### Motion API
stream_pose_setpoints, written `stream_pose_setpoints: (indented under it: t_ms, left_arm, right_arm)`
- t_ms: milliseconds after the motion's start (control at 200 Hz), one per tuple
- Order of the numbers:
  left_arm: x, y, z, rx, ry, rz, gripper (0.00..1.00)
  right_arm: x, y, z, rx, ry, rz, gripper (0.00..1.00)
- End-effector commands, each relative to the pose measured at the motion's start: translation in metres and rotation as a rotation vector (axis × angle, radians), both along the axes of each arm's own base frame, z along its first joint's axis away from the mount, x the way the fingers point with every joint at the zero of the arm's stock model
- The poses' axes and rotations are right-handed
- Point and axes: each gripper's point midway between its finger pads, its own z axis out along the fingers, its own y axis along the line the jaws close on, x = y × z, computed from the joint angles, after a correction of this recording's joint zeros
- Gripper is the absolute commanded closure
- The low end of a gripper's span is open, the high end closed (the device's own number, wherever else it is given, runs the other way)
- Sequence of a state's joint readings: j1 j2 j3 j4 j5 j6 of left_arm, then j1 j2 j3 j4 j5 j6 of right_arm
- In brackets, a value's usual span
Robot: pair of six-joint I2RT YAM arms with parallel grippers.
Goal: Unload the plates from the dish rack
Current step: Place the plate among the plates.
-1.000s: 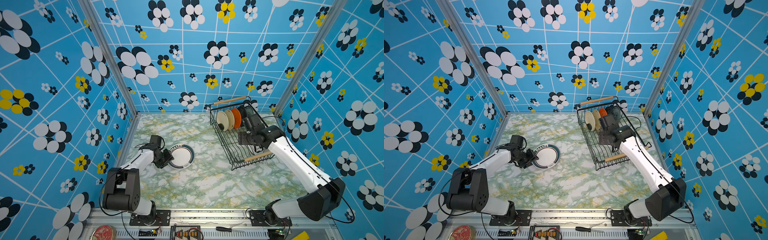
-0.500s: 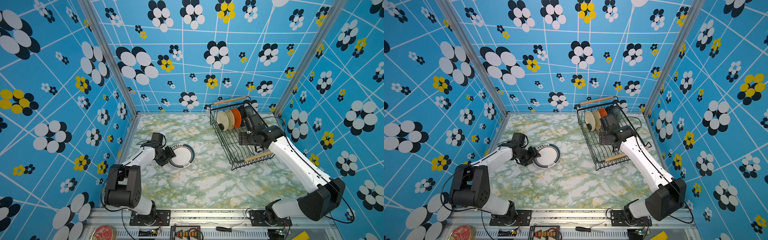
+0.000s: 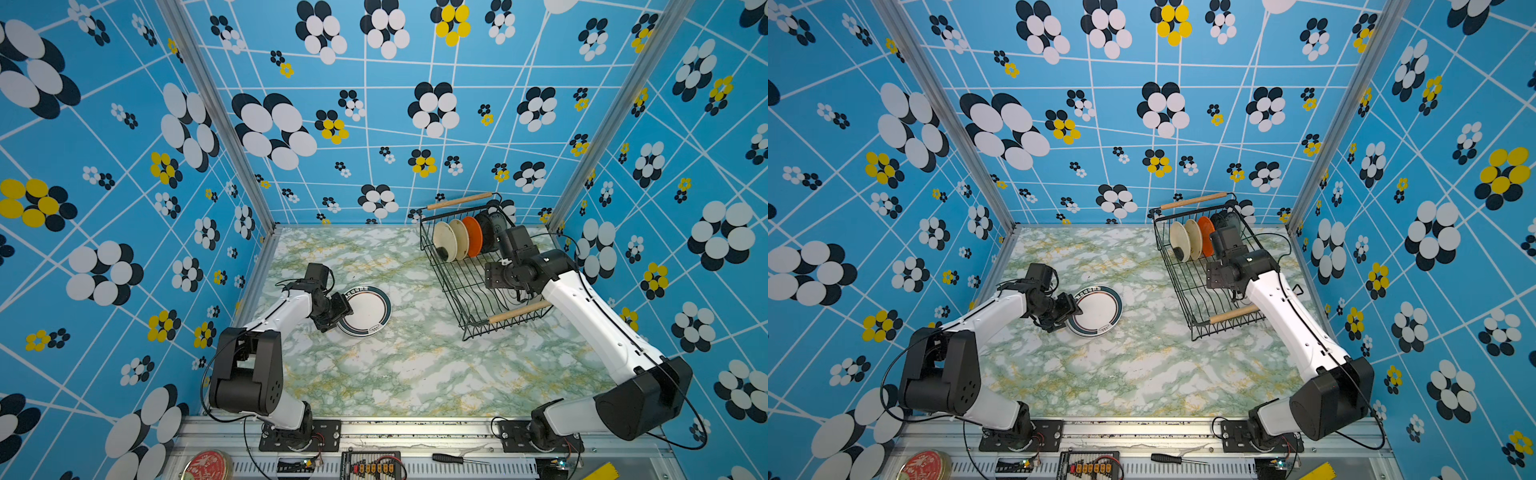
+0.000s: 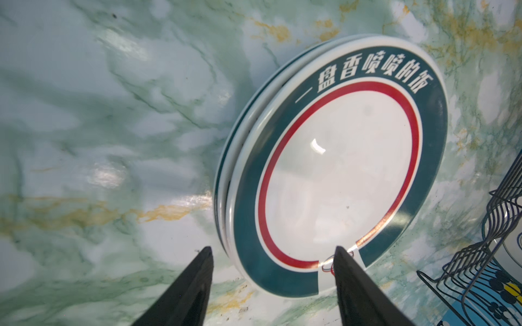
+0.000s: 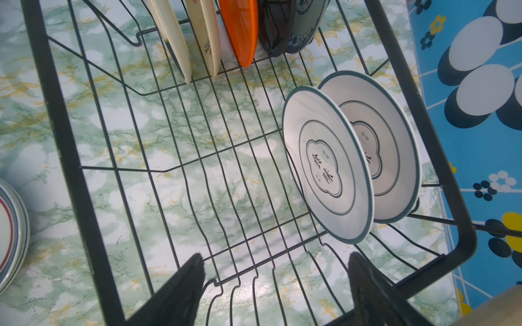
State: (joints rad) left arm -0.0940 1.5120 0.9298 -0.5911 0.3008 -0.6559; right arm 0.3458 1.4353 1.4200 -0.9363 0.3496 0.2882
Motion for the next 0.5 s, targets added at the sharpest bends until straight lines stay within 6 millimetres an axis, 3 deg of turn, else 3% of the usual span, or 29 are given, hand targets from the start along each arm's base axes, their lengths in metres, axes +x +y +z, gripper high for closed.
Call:
stream_pose_setpoints:
  t_ms: [0,260,495]
  left_arm:
    - [-0.008,0.005,0.023,0.028,-0.035,-0.022,0.31]
    - [0.0,-0.007,0.071,-0.045,-0.245,-0.071,0.3]
    - [0.004,-0.019,0.118,-0.102,-0.435,-0.13,0.24]
  right_arm:
    - [0.003,-0.016,0.0,-0.062,0.022,-0.013,0.19]
    - [0.018,-0.048,-0.009,-0.114,0.051,-0.081,0.21]
    - [0.035,-0.056,-0.026,-0.108,0.102,-0.075,0.22]
